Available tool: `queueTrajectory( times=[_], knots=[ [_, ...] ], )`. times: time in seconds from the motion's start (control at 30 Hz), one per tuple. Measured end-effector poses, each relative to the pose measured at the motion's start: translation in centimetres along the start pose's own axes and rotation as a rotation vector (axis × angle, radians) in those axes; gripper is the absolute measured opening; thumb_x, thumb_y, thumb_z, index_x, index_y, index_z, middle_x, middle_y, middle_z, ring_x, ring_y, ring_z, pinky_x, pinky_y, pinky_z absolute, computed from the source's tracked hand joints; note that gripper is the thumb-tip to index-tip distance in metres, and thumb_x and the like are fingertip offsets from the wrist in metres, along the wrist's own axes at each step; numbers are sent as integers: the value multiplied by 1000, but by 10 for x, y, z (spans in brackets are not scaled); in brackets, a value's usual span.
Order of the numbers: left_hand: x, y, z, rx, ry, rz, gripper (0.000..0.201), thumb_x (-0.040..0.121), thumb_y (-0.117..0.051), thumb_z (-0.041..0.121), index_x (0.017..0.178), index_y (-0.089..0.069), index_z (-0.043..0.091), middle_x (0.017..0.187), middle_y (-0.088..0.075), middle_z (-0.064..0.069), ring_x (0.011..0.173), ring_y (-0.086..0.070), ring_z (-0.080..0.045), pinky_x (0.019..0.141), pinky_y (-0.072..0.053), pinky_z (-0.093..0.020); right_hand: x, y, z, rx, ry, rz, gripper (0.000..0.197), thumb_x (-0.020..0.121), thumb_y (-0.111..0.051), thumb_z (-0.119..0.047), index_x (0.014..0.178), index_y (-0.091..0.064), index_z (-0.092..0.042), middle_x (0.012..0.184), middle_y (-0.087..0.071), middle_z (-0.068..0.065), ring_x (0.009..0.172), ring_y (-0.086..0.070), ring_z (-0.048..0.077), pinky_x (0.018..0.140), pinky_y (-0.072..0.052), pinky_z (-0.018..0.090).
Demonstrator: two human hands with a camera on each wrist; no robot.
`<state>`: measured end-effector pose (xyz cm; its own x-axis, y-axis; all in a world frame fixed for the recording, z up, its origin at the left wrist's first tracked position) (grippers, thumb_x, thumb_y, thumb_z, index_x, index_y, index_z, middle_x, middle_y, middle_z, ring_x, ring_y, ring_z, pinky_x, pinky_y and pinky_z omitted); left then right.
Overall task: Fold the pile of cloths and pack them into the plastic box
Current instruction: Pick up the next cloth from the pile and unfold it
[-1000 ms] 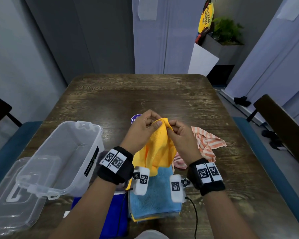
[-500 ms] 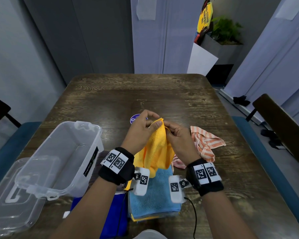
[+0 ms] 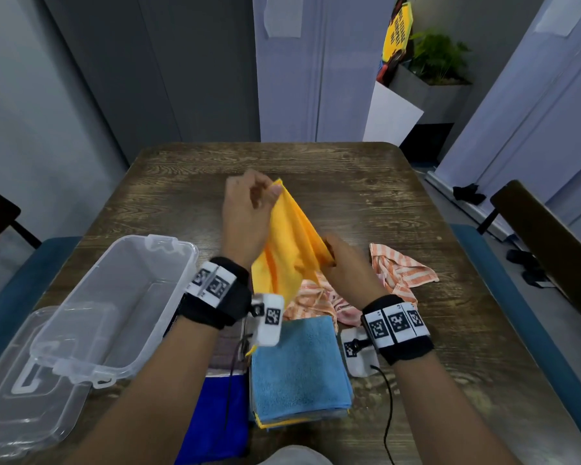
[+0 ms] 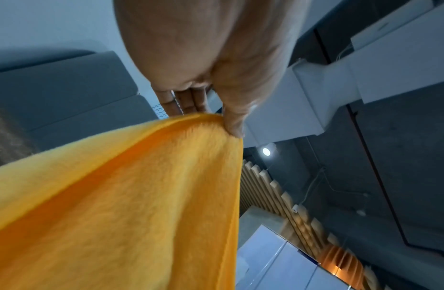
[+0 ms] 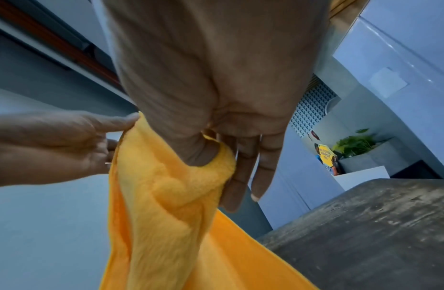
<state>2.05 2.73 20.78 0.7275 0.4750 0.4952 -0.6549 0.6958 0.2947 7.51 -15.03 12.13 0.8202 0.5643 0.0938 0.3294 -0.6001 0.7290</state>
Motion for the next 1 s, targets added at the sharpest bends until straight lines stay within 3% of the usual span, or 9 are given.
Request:
queueTrajectory(
  times=[0.13, 0.3, 0.43, 0.53, 0.6, 0.7, 0.8, 0.93, 1.0],
  knots=[
    [24, 21, 9, -27, 14, 34, 13, 102, -57, 23, 97, -53, 12, 84, -54, 5, 73, -48, -4, 64, -38, -12, 10, 16, 3, 198, 1, 13, 22, 89, -50, 6, 88, -63, -12, 76, -63, 1, 67, -59, 6, 62, -47, 23],
    [24, 12, -2, -19, 65, -155, 18, 102, -58, 24, 100, -54, 6, 78, -54, 6, 67, -47, -1, 61, -38, -14, 20, 26, -5, 512, -35, 7, 14, 84, -43, -2, 82, -53, 7, 77, -54, 33, 67, -60, 30, 62, -56, 40],
    [-5, -8, -16, -124, 147, -235, 15, 101, -59, 24, 99, -56, 9, 84, -58, 2, 73, -51, -6, 66, -42, -22, 17, 18, -3, 678, -101, -15, 28, 89, -38, -6, 96, -60, 9, 77, -56, 13, 72, -53, 21, 65, -49, 32],
    [-22, -24, -32, -203, 217, -296, 9, 101, -59, 22, 94, -55, 17, 86, -59, 0, 74, -52, -8, 67, -43, -26, 9, 11, -1, 775, -128, -14, 41, 93, -36, 4, 114, -70, -6, 77, -67, -5, 66, -57, 6, 61, -46, 21],
    [-32, -31, -41, -316, 311, -310, 10, 101, -58, 24, 93, -55, 19, 89, -61, -5, 81, -56, -14, 72, -46, -30, 5, 10, -4, 830, -100, -6, 49, 92, -40, 7, 121, -71, -17, 94, -74, -3, 72, -61, 4, 64, -48, 20],
    [-44, -41, -52, -485, 444, -317, 12, 101, -56, 29, 93, -55, 20, 99, -64, -10, 91, -57, -20, 81, -48, -36, -4, 10, -9, 909, -70, 1, 45, 88, -50, 1, 106, -78, -29, 98, -77, 0, 76, -65, 8, 64, -51, 20],
    [-57, -52, -60, -563, 615, -368, 19, 106, -48, 25, 89, -54, 17, 85, -63, -2, 79, -56, -15, 73, -49, -30, -9, 5, -10, 940, -57, -39, 45, 76, -51, -5, 101, -80, -28, 102, -77, 4, 85, -67, 14, 74, -52, 27],
    [-71, -61, -69, -753, 779, -412, 17, 105, -48, 23, 97, -55, 9, 103, -69, -14, 93, -64, -27, 89, -52, -37, -13, 5, -11, 936, -19, -73, 53, 84, -39, 17, 97, -79, -16, 102, -78, 2, 96, -71, 10, 80, -53, 20],
    [-78, -64, -68, -757, 786, -465, 16, 104, -49, 23, 103, -55, 8, 94, -64, -10, 87, -60, -23, 81, -53, -33, -15, 6, -10, 899, -8, -92, 56, 84, -33, 22, 96, -77, -12, 98, -78, -1, 96, -71, 7, 81, -52, 17]
  ],
)
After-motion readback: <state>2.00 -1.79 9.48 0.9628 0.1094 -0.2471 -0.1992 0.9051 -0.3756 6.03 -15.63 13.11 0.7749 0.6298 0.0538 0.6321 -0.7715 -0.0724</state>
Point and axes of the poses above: each hand's wrist, its own x-axis towards the middle knuckle, its own y-axis out of the back of the hand, z = x × y, the point moved 8 cm from there along x, towards the middle knuckle
